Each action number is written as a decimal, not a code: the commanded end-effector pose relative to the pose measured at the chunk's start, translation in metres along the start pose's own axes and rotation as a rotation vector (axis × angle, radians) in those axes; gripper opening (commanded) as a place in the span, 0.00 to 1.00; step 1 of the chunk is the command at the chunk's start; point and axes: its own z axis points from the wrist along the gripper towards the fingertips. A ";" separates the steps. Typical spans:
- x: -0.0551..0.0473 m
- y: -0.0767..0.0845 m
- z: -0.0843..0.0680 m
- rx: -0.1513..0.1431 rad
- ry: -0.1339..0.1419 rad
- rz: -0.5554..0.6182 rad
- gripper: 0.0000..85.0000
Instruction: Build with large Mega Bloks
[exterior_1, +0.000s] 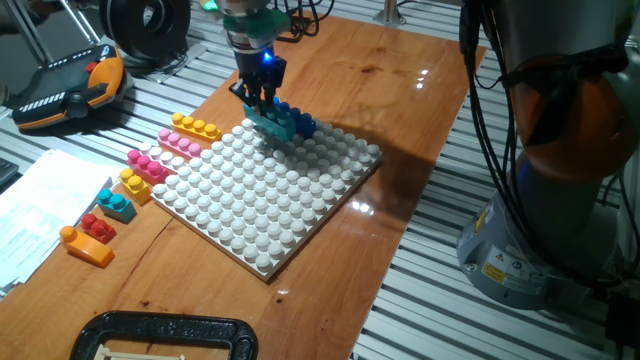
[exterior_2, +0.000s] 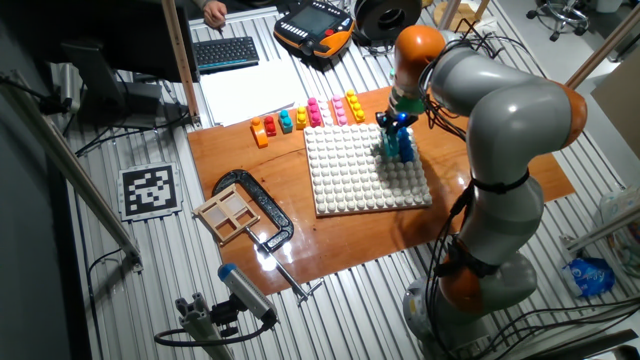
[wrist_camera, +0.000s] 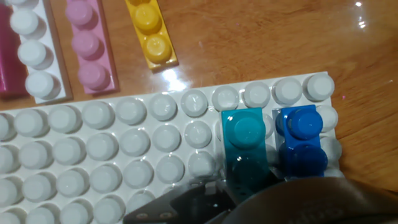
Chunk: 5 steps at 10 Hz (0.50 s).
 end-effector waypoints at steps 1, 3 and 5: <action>0.000 -0.001 0.003 -0.008 -0.001 0.000 0.00; 0.000 -0.001 0.005 -0.014 0.001 0.001 0.00; 0.002 0.002 0.010 -0.021 -0.002 0.006 0.00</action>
